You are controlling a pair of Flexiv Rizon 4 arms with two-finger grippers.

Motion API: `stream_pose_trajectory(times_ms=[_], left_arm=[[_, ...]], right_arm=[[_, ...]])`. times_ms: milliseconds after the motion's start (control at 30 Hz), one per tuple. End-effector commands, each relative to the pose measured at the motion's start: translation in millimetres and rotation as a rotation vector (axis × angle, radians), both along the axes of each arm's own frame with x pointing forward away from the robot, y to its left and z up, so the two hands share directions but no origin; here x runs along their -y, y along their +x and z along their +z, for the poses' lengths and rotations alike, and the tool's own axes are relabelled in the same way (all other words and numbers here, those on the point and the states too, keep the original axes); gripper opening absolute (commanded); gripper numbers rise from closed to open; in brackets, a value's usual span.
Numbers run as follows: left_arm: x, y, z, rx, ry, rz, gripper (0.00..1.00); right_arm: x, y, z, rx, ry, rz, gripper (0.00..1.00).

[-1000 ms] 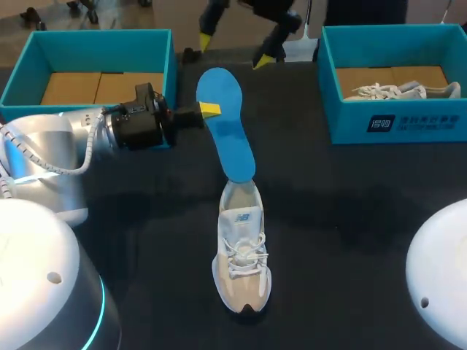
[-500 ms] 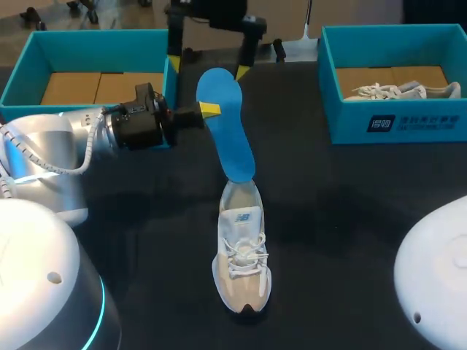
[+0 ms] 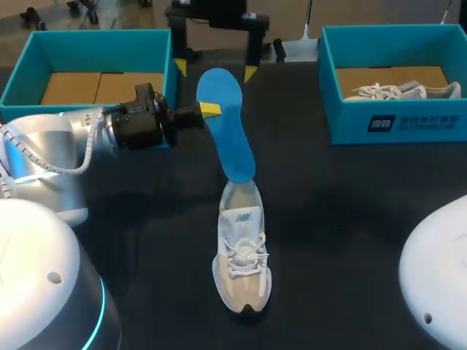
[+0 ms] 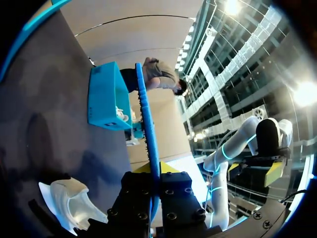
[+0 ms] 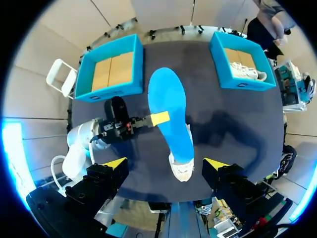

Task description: Take the shoe out of the shoebox, open the shoe tongue, remove and reinsert the insole, then place the shoe into the shoebox

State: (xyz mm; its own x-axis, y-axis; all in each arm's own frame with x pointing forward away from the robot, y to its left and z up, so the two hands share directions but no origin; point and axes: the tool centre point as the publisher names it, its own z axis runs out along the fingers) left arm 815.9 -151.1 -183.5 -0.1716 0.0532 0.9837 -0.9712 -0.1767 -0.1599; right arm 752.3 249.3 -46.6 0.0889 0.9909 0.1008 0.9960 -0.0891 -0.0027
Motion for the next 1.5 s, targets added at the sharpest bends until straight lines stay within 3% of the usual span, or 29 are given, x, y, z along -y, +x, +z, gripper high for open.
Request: stream_pose_trajectory(times_ms=[33, 167, 400, 733, 1000, 1300, 1500], left_arm=[[0, -0.6, -1, 0.001, -0.001, 0.003, 0.00], [0, -0.6, -1, 0.001, -0.001, 0.003, 0.00], [0, -0.6, -1, 0.001, -0.001, 0.003, 0.00], [0, -0.6, -1, 0.001, -0.001, 0.003, 0.00], [0, -0.6, -1, 0.001, -0.001, 0.003, 0.00], [0, -0.6, -1, 0.001, -0.001, 0.003, 0.00], [-11, 9.5, 5, 0.117, -0.003, 0.005, 0.00]], right_arm=[[34, -6.3, -13, 0.026, 0.335, -0.013, 1.00], [51, -12.4, -23, 0.020, 0.528, -0.032, 1.00], [58, -17.3, -32, 0.021, 0.704, -0.057, 1.00], [59, -4.2, -47, 0.004, 0.984, -0.028, 1.00], [54, 0.2, -57, -0.008, 1.126, 0.006, 1.00], [56, 3.7, -62, -0.015, 1.189, 0.003, 1.00], [57, 5.4, -62, -0.008, 1.232, 0.008, 1.00]])
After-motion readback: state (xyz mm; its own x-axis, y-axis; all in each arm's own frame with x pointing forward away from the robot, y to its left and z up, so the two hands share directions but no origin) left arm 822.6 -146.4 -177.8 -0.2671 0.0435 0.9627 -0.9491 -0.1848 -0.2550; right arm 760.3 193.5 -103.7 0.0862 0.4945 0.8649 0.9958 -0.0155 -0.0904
